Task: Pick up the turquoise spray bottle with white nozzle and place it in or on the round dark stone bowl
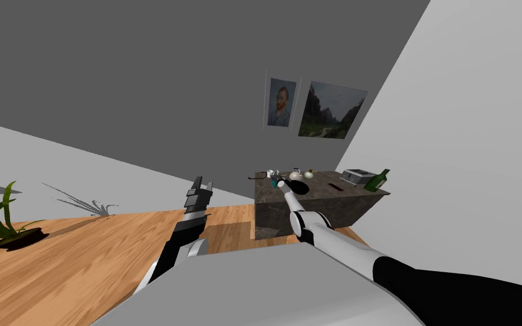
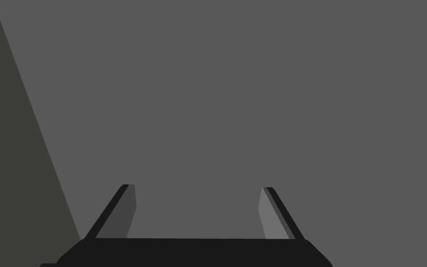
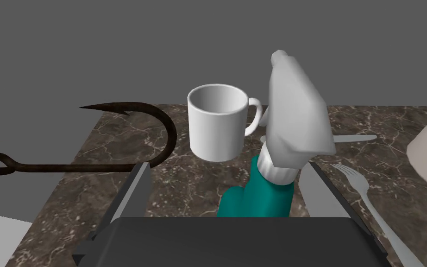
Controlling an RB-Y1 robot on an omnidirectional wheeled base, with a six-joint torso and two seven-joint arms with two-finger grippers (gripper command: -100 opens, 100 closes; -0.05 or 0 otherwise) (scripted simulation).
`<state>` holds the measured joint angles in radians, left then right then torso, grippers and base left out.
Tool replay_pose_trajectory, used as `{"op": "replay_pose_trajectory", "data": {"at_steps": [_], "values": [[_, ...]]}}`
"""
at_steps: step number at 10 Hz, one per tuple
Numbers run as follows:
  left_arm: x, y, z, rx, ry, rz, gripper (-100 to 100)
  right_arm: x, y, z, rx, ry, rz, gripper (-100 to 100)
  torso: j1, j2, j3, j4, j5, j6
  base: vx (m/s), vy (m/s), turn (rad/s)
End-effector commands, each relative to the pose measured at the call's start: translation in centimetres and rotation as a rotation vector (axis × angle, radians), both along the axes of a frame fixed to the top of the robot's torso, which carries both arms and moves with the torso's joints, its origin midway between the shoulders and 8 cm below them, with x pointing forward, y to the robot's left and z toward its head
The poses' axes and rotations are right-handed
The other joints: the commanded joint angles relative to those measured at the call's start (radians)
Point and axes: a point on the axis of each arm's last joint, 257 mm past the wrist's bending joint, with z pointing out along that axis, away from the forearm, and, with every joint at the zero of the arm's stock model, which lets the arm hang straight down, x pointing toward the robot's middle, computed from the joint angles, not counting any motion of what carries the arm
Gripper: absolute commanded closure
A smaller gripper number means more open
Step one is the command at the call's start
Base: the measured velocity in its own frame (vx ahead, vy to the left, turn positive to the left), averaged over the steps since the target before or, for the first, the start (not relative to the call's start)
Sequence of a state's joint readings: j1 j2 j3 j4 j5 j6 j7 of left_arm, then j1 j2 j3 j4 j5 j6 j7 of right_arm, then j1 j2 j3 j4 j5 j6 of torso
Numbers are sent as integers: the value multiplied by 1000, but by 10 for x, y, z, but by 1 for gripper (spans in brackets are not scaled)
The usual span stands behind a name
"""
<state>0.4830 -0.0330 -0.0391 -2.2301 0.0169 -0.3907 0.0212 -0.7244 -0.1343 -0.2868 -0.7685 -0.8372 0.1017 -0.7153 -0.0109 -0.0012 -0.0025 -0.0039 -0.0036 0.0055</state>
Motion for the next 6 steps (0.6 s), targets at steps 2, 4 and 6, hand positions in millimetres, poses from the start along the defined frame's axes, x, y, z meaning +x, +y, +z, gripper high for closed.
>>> {"op": "replay_pose_trajectory", "data": {"at_steps": [2, 4, 6], "values": [[0, 0, 0, 0, 0, 0, 0, 6, 25, -3, 12, 12, 2, -100, 1, -2, -1, -1, 0, 0, -44, -51, 66], [0, 0, 0, 0, 0, 0, 0, 4, 30, -22, 12, 55, 11, -100, 1, 0, 0, 0, 0, -2, -57, -55, 63], [0, 0, 0, 0, 0, 0, 0, 4, 25, -16, 10, 42, 8, 100, 5, -3, -2, -1, 1, -1, -5, -4, -3]]}}
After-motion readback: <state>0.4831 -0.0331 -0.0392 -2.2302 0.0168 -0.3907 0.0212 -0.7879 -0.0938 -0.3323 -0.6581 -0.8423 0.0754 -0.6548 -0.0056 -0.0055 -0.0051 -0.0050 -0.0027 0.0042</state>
